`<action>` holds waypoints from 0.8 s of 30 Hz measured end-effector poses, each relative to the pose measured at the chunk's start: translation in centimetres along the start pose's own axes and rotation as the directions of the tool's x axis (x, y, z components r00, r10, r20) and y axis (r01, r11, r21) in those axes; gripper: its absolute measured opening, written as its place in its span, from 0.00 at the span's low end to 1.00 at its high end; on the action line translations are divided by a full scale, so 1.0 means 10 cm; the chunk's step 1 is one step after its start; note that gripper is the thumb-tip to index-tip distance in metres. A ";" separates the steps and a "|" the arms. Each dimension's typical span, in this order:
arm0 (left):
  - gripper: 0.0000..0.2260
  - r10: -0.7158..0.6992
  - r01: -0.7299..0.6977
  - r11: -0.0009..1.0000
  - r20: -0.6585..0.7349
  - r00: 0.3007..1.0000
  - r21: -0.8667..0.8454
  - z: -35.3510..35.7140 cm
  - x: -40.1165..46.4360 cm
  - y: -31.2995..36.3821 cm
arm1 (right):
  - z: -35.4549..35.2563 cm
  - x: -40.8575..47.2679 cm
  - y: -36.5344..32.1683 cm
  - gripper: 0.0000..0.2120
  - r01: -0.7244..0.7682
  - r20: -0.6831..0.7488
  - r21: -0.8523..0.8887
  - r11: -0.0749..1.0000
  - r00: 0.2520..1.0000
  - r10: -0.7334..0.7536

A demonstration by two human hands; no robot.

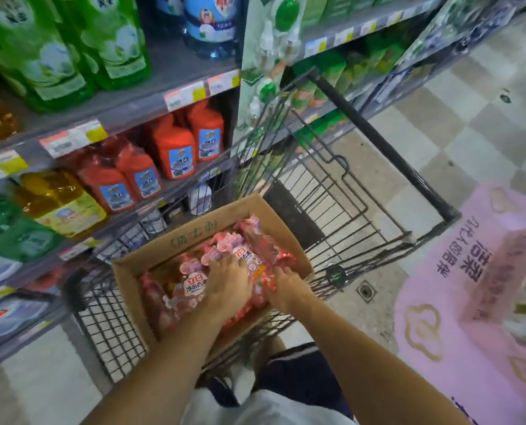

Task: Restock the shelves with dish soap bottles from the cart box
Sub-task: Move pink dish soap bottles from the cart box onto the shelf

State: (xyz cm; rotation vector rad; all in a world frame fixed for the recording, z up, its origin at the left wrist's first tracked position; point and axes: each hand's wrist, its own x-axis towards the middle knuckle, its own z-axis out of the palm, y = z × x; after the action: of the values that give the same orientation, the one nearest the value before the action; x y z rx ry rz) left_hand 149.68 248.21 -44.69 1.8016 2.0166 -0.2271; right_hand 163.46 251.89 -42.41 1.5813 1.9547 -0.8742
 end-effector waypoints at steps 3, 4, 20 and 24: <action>0.22 -0.058 0.062 0.996 0.066 0.996 -0.062 0.14 0.09 0.02 | 0.01 0.26 0.01 0.33 -0.011 0.051 0.012 1.000 0.999 0.011; 0.23 -0.075 0.083 0.993 0.100 0.992 -0.086 0.18 0.13 0.04 | -0.01 0.34 0.01 0.34 -0.028 0.064 0.031 0.999 0.998 0.026; 0.22 -0.364 0.584 0.538 0.457 0.811 -0.608 1.11 1.06 0.13 | -0.05 2.18 0.46 0.28 -0.149 0.148 -0.211 0.966 0.972 0.183; 0.28 -0.392 0.652 0.116 0.568 0.723 -0.749 1.32 1.24 0.05 | 0.12 2.39 0.40 0.31 -0.158 0.204 -0.300 0.941 0.953 0.225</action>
State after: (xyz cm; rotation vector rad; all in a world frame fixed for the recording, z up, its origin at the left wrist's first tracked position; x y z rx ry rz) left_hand 151.95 254.35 -61.60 0.2177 1.8422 0.4650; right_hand 162.07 267.61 -60.90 1.4040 1.6419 -0.6391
